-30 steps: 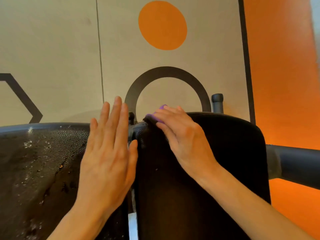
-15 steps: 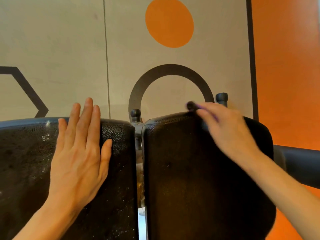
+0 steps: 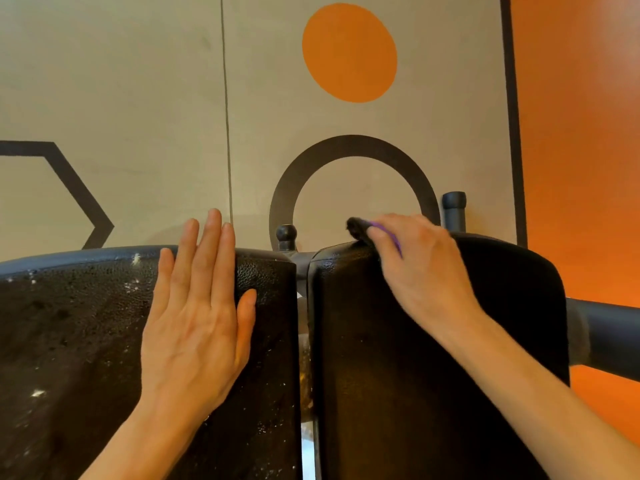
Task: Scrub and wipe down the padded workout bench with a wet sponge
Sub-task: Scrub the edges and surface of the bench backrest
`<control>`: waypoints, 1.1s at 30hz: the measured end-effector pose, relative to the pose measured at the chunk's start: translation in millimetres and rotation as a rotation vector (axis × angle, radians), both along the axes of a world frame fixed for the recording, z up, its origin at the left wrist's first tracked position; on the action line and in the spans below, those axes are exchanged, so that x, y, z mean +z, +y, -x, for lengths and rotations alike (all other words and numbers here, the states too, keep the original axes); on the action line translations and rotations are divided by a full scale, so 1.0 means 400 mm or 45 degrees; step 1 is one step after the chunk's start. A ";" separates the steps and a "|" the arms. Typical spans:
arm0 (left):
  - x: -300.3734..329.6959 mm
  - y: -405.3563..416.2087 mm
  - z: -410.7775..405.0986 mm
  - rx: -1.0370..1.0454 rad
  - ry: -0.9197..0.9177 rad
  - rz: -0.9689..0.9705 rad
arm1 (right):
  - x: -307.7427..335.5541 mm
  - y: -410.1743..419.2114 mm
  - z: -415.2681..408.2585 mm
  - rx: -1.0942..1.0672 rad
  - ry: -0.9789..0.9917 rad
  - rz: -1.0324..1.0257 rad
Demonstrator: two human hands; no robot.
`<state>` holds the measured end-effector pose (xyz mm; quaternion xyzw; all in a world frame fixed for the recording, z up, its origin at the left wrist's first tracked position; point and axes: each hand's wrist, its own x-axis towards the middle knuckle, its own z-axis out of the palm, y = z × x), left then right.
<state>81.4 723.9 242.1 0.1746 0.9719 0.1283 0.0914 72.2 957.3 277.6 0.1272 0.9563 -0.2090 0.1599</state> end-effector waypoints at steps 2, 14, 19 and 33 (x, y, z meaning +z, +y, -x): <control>-0.002 0.001 -0.001 -0.013 0.008 0.008 | -0.008 -0.053 -0.002 0.192 0.017 0.011; 0.028 -0.031 -0.001 -0.036 -0.036 -0.211 | 0.061 -0.102 -0.021 -0.254 0.158 0.543; 0.042 -0.143 0.004 0.021 -0.036 -0.126 | 0.034 -0.209 -0.026 -0.256 0.173 0.614; -0.011 -0.254 -0.005 0.121 -0.034 -0.075 | 0.010 -0.460 0.054 -0.021 0.229 0.226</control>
